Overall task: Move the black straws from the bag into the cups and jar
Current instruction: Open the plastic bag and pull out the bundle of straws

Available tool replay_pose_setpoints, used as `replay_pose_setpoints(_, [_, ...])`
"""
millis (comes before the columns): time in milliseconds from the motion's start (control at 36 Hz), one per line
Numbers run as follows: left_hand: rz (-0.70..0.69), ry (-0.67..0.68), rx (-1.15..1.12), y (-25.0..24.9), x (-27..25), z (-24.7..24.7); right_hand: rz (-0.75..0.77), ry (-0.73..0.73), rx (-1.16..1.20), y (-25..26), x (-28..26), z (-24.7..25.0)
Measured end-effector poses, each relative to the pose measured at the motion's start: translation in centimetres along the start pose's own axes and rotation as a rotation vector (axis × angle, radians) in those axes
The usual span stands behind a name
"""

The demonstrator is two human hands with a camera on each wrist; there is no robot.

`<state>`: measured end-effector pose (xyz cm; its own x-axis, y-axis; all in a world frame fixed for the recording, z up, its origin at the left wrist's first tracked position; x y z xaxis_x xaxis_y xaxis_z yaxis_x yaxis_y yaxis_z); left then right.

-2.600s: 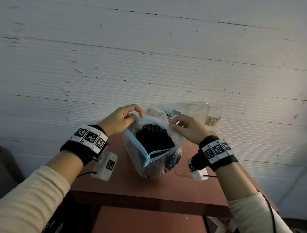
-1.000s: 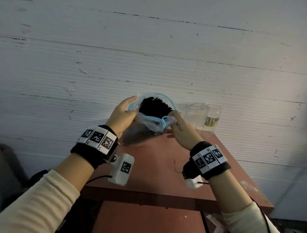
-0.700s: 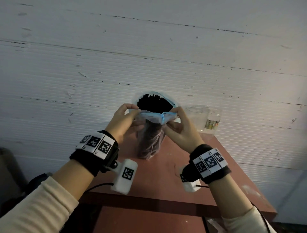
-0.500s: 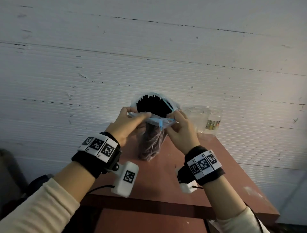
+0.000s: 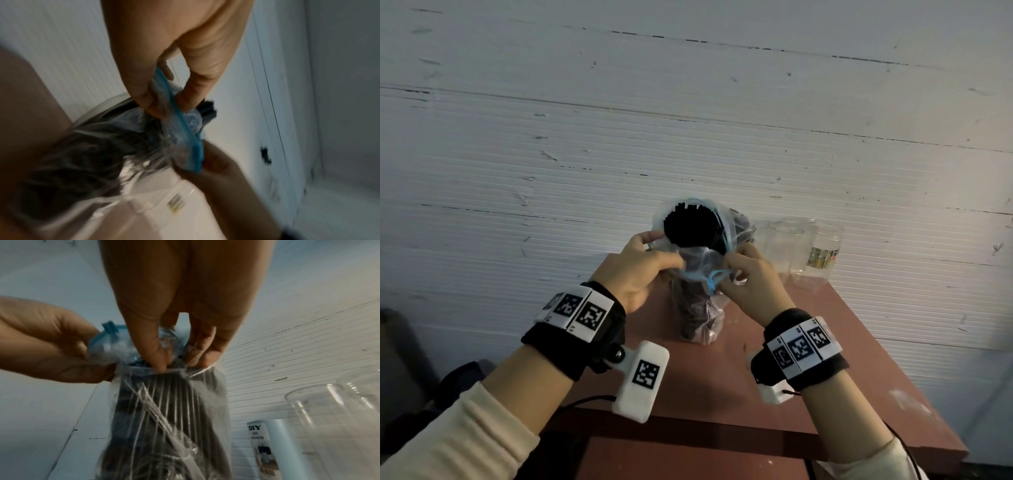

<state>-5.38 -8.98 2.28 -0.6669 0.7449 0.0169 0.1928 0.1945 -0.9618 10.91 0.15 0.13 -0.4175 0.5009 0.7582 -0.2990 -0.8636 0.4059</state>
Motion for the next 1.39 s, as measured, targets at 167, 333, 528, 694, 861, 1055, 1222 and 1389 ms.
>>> replay_pose_setpoints(167, [-0.213,-0.058,0.314,2.9,-0.5,0.4,0.027,0.116,-0.098,-0.4,-0.8,0.4])
replay_pose_setpoints(333, [-0.202,-0.052,0.262,3.4,-0.5,0.6,-0.049,0.097,0.056,0.5,0.3,3.3])
replay_pose_setpoints(528, [-0.229,-0.006,0.290,4.3,-0.4,0.5,-0.326,0.017,-0.114,0.1,5.0,5.4])
replay_pose_setpoints(694, [-0.182,0.084,0.282,5.4,-0.2,0.4,-0.373,0.344,-0.337,0.3,8.7,5.0])
replay_pose_setpoints(861, [-0.213,0.114,0.338,5.4,-0.1,0.4,-0.383,0.427,-0.363,0.8,9.1,5.0])
replay_pose_setpoints(1055, [-0.171,0.135,0.334,5.1,0.1,0.9,-0.325,0.226,-0.300,0.5,7.7,5.1])
replay_pose_setpoints(1222, [-0.172,0.140,0.408,5.1,1.1,1.3,-0.381,0.054,-0.099,0.4,6.8,5.0])
replay_pose_setpoints(1389, [-0.102,0.216,0.383,4.1,0.4,1.2,-0.549,-0.074,0.158,-0.7,5.5,3.8])
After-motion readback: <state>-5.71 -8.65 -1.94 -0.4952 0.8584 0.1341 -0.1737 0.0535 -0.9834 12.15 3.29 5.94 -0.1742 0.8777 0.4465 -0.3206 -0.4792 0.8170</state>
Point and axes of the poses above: each hand's wrist, its own x-axis towards the middle knuckle, its own z-axis out of the back of the hand, y = z × x, the point moved 1 cm from there along x, towards the middle knuckle, and after that the axes turned 11 degrees about -y, right-handed, at the moved point
